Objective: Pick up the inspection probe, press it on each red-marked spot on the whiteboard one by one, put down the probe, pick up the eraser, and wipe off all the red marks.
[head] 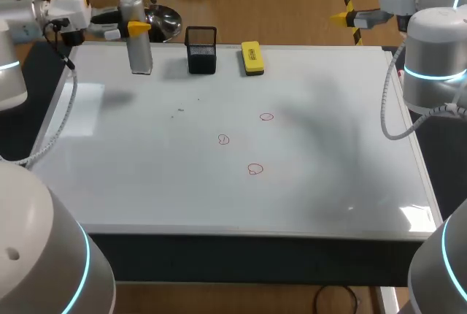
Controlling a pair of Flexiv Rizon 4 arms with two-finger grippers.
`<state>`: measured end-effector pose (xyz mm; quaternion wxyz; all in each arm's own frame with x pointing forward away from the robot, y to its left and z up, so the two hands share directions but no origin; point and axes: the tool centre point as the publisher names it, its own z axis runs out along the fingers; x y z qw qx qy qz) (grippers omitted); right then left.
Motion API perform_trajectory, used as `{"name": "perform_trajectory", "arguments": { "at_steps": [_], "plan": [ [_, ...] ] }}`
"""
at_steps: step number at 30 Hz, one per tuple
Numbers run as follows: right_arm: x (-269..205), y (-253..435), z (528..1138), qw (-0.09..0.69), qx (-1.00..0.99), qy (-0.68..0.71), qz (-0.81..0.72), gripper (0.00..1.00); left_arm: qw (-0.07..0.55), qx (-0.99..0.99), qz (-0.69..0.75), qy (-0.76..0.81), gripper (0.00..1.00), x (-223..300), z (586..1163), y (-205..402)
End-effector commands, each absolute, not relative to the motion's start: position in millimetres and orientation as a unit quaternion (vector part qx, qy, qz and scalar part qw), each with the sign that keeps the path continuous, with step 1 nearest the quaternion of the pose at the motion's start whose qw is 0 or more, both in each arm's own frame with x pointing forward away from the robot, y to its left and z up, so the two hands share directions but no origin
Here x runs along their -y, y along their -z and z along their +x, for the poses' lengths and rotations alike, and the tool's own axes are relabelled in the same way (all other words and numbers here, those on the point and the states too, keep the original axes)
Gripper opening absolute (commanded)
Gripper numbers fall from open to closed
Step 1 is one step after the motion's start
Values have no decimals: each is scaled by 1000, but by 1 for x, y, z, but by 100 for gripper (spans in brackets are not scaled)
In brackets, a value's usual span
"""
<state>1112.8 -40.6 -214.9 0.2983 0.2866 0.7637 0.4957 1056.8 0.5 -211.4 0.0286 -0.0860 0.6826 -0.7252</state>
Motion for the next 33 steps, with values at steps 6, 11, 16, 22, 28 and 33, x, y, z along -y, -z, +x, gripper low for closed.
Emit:
{"name": "perform_trajectory", "arguments": {
  "at_steps": [6, 11, 16, 22, 28, 33],
  "plan": [
    [28, 221, 1153, 217, -803, -526, 176, 100, 31, -683, -87, 725, 0, 0, 1055, 210],
    [21, 227, 1169, 161, -825, -531, 105, 100, 31, -683, -87, 725, 0, 0, 1055, 210],
    [12, 233, 1182, 115, -859, -499, 22, 100, 31, -683, -87, 725, 0, 0, 1055, 210],
    [-2, 239, 1190, 70, -888, -449, -69, 100, 31, -683, -87, 725, 0, 0, 1055, 210],
    [-17, 250, 1190, 26, -901, -407, -149, 100, 31, -683, -87, 725, 0, 0, 1055, 210],
    [-26, 261, 1188, -17, -900, -381, -211, 100, 31, -683, -87, 725, 0, 0, 1055, 210]
  ]
}}
